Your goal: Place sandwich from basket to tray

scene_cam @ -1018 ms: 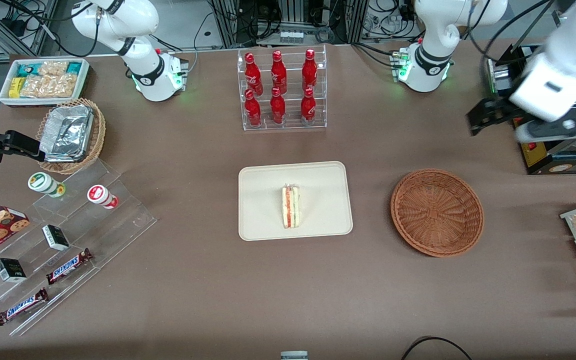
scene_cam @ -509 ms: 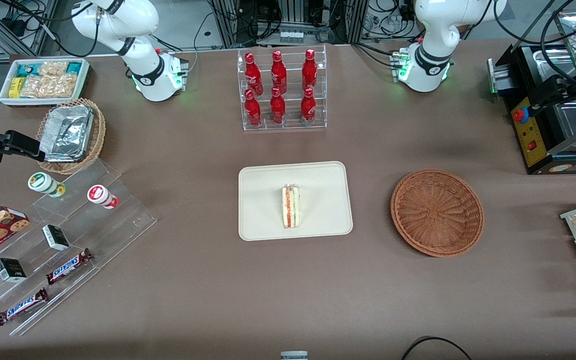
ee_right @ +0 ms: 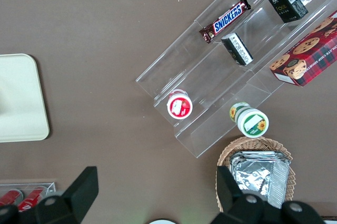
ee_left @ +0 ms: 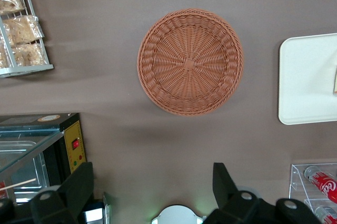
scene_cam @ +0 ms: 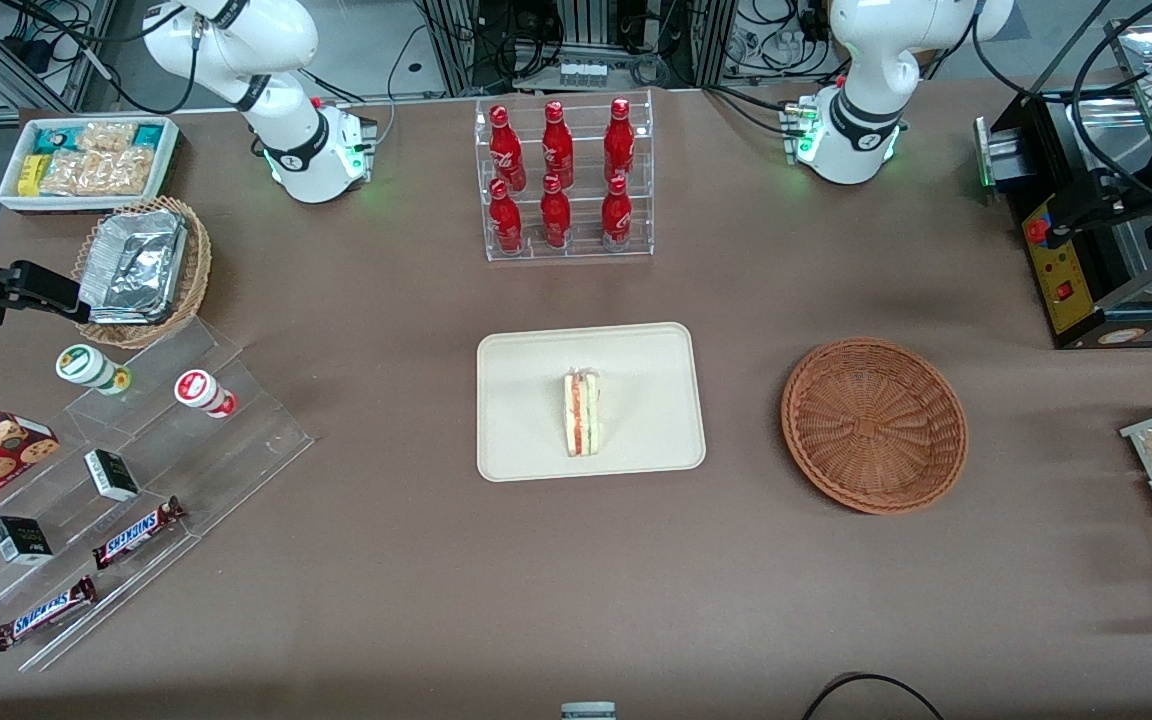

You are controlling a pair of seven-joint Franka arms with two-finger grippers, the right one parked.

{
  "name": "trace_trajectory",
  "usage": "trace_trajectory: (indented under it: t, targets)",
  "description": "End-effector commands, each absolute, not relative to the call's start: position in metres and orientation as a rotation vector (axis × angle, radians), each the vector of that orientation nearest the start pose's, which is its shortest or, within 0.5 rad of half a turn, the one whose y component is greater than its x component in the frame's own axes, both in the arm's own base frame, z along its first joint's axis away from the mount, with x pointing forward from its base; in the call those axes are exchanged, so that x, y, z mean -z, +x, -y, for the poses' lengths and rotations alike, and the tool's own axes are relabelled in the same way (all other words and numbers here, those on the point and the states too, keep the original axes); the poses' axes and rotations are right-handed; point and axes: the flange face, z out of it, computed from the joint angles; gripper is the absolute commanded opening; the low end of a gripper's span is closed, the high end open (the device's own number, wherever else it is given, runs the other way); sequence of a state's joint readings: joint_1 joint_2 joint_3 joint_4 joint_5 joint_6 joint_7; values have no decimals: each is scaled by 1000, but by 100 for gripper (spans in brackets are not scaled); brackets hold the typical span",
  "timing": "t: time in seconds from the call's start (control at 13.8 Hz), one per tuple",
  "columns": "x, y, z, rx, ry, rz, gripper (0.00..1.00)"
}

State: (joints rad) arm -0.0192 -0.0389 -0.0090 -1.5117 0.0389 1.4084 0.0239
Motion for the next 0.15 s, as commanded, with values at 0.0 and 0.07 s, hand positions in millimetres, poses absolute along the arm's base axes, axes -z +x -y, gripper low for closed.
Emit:
trace_trajectory:
  t: [0.0, 0.07]
  targets:
    - [-662, 532, 16, -76, -3109, -94, 100]
    - [-664, 533, 16, -55, -3108, -94, 100]
